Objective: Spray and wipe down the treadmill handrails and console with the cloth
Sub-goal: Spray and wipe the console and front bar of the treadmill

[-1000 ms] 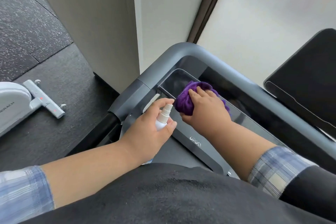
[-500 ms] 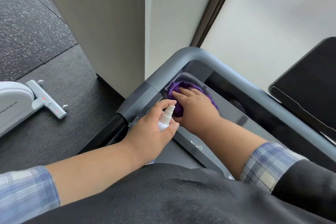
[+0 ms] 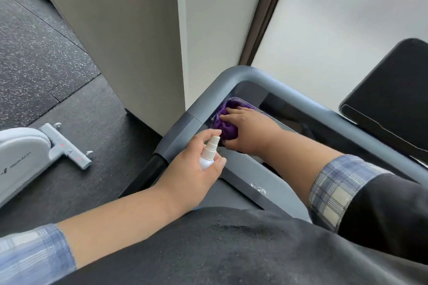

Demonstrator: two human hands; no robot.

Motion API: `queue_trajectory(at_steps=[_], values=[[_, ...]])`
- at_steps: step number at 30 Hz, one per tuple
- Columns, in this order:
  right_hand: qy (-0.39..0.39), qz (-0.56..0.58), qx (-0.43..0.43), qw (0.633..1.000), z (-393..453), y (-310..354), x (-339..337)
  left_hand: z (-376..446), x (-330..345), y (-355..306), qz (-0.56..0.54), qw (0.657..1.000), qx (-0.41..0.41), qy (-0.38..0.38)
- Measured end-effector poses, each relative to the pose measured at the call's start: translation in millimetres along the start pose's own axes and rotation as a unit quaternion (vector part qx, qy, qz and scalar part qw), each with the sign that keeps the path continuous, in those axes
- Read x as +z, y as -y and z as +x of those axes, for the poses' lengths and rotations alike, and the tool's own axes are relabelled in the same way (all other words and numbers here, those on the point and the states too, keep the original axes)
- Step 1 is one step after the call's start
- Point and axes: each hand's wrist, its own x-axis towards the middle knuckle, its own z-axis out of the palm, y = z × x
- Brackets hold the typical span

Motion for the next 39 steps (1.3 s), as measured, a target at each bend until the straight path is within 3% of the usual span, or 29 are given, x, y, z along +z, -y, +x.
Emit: queue_trajectory(at_steps=[6,11,27,39], values=[[-0.026,0.051,0.098,0.993,-11.8,-9.3,1.2,11.8,19.8,-17.5,0.018,0.999,0.031,0.038],[-0.009,0.05,0.114,0.992,-24.0,-19.5,-2.9,15.1,40.2,-24.8,0.043,0.993,0.061,0.088],[-0.099,0.119,0.288,0.945,-204.7,-118.1,36.9,4.6,170.9,-69.4,0.103,0.954,0.159,0.234],[-0.141,0.167,0.49,0.844,-394.2,-224.6,72.9,-29.4,283.8,-108.2,0.116,0.934,0.153,0.3]])
